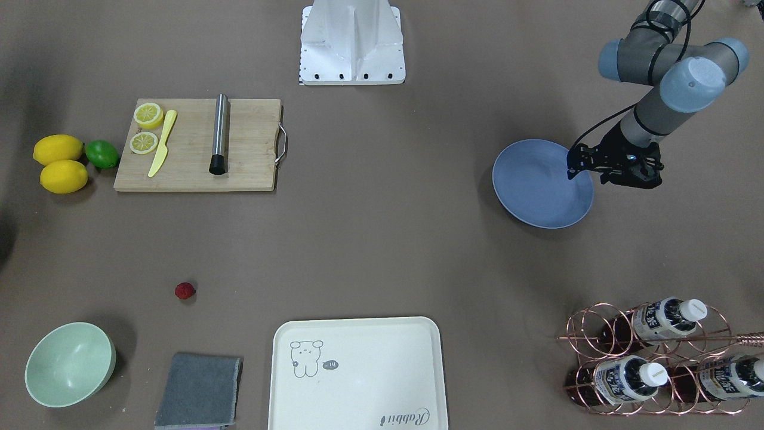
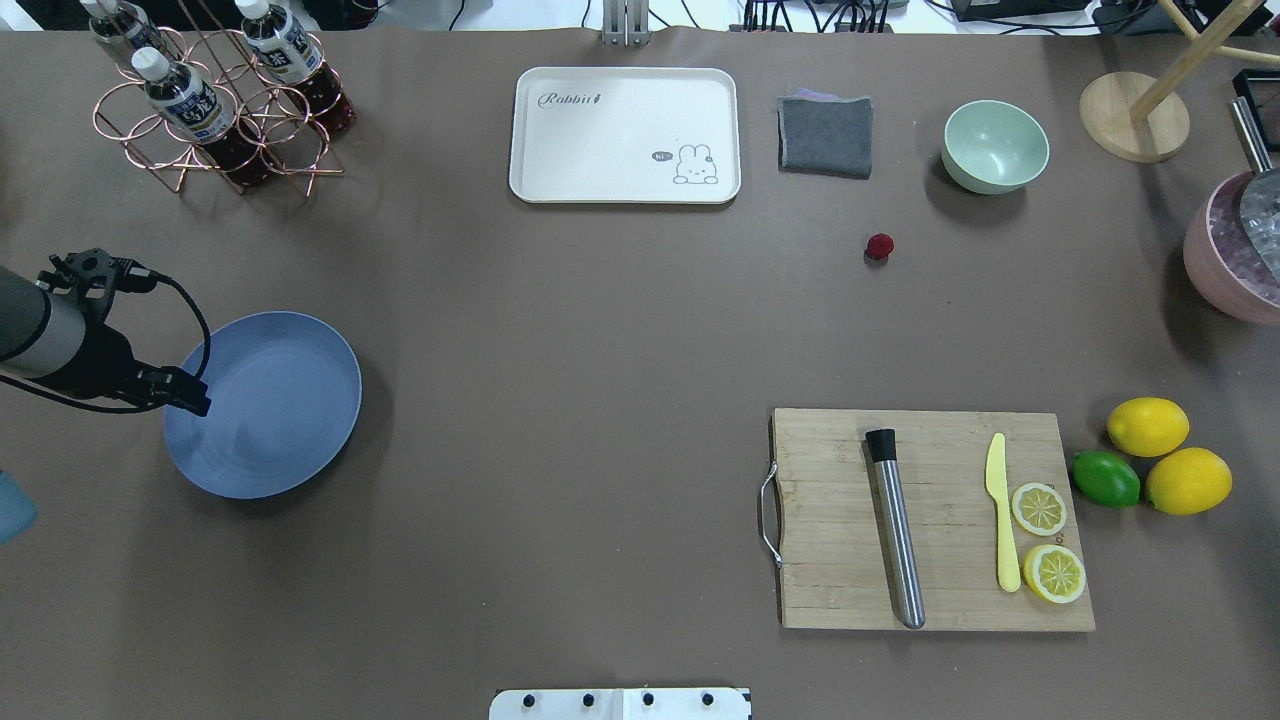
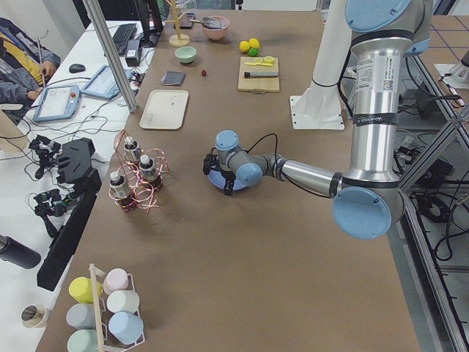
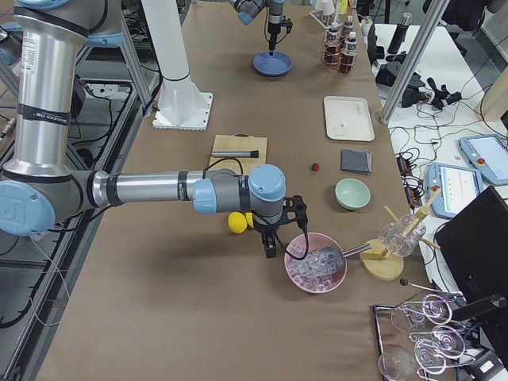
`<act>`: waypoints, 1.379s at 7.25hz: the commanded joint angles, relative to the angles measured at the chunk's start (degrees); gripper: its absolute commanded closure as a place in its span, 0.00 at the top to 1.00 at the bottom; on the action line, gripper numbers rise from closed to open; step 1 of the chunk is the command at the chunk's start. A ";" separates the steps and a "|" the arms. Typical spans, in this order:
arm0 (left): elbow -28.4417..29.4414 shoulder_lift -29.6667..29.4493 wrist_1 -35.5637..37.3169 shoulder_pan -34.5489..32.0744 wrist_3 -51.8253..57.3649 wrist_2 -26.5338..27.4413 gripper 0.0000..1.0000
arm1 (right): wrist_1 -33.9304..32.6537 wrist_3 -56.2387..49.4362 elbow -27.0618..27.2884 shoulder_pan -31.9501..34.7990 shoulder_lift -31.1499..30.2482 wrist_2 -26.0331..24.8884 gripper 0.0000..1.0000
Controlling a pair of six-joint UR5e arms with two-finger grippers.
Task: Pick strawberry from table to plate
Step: 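Reach the left gripper to the blue plate rim and grip it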
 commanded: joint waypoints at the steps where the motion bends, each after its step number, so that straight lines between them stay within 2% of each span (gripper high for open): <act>1: 2.12 0.07 -2.58 0.12 -0.52 0.06 0.74 | -0.10 0.07 0.06 0.00 0.26 0.05 1.00; 2: 2.65 -0.02 -2.67 0.12 -0.44 0.06 0.69 | -0.19 -0.02 0.06 0.00 0.44 0.05 1.00; 3: 2.57 -0.02 -2.67 0.12 -0.70 -0.02 0.54 | -0.19 0.07 0.06 0.00 0.52 0.05 1.00; 4: 2.57 -0.02 -2.67 0.12 -1.92 -0.20 0.05 | -0.19 0.07 0.06 0.00 0.53 0.05 1.00; 5: 2.40 -0.46 -2.67 0.12 -3.49 -0.37 0.00 | -0.28 0.07 0.06 0.00 0.53 0.05 1.00; 7: 1.00 -0.55 -2.76 0.12 -4.99 -0.81 0.00 | -0.28 2.24 0.76 -0.08 1.22 0.31 1.00; 8: -1.27 -0.81 -2.67 0.12 -7.09 -1.16 0.00 | 0.16 10.70 0.85 -2.61 3.84 1.53 0.99; 9: -4.08 -2.64 -1.89 0.03 -11.46 -6.04 0.00 | 0.34 17.92 0.94 -6.55 8.13 2.50 0.99; 10: -3.32 -7.97 -0.49 0.12 -19.86 -8.79 0.00 | 0.34 24.43 0.51 -11.46 12.26 1.55 0.99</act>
